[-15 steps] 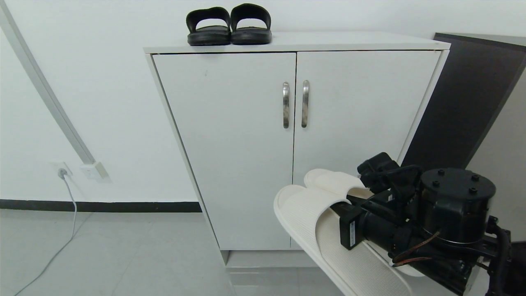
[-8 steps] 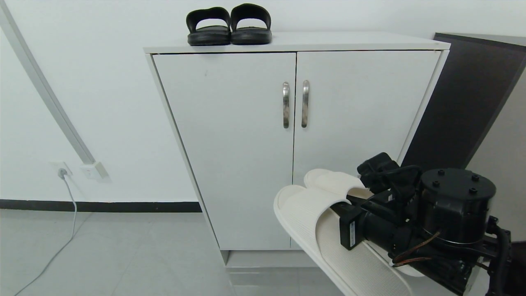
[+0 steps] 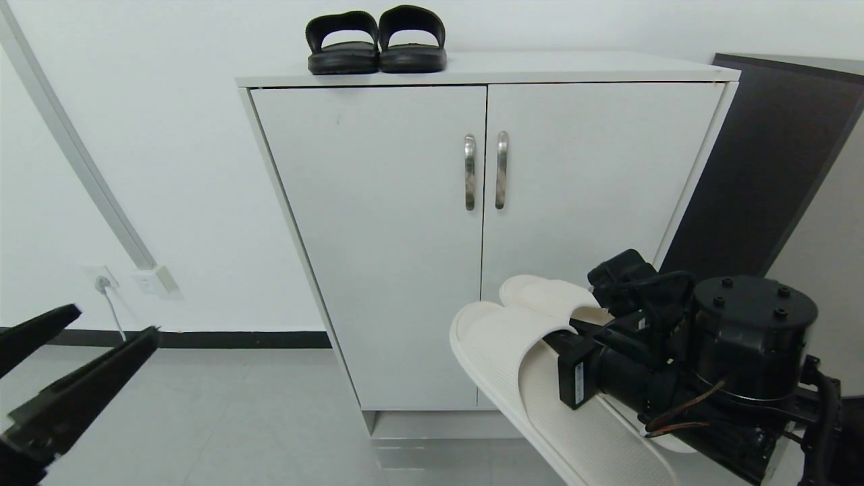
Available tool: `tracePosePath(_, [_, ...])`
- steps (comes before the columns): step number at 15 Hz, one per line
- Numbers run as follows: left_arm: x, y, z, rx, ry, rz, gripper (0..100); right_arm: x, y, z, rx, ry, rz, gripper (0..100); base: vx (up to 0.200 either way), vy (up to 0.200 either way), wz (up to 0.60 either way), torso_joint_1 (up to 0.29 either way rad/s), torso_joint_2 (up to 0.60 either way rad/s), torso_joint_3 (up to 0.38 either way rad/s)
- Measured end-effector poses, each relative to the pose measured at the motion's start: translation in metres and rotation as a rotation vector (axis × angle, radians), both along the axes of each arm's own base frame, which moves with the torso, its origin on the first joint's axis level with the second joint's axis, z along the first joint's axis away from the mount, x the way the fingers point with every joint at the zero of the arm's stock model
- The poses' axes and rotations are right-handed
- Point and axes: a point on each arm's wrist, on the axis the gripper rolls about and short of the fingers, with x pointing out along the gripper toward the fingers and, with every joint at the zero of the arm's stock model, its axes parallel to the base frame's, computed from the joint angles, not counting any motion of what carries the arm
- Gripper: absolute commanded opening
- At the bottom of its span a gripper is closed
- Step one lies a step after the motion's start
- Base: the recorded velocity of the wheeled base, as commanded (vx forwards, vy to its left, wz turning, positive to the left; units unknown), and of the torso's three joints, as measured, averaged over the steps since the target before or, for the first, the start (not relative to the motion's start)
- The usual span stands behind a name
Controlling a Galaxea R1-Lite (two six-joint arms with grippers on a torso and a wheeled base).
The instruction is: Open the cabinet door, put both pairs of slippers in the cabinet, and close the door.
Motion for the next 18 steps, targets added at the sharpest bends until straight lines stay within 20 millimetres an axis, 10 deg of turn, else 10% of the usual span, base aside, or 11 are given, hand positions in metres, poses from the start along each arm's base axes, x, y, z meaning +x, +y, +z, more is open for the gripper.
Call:
tracePosePath(10, [0.094, -0.082, 0.04, -0.088, -0.003, -0.121, 100, 0.003, -0.002, -0.001, -0.003, 0.003, -0.011, 0, 0.0, 0.0, 0.0, 0.0, 0.0, 0.0])
tracePosePath(18, [0.113, -0.154, 0.043, -0.091, 0.044, -0.371, 100, 0.007, 0.0, -0.008, -0.011, 0.015, -0.019, 0, 0.0, 0.0, 0.0, 0.0, 0.0, 0.0])
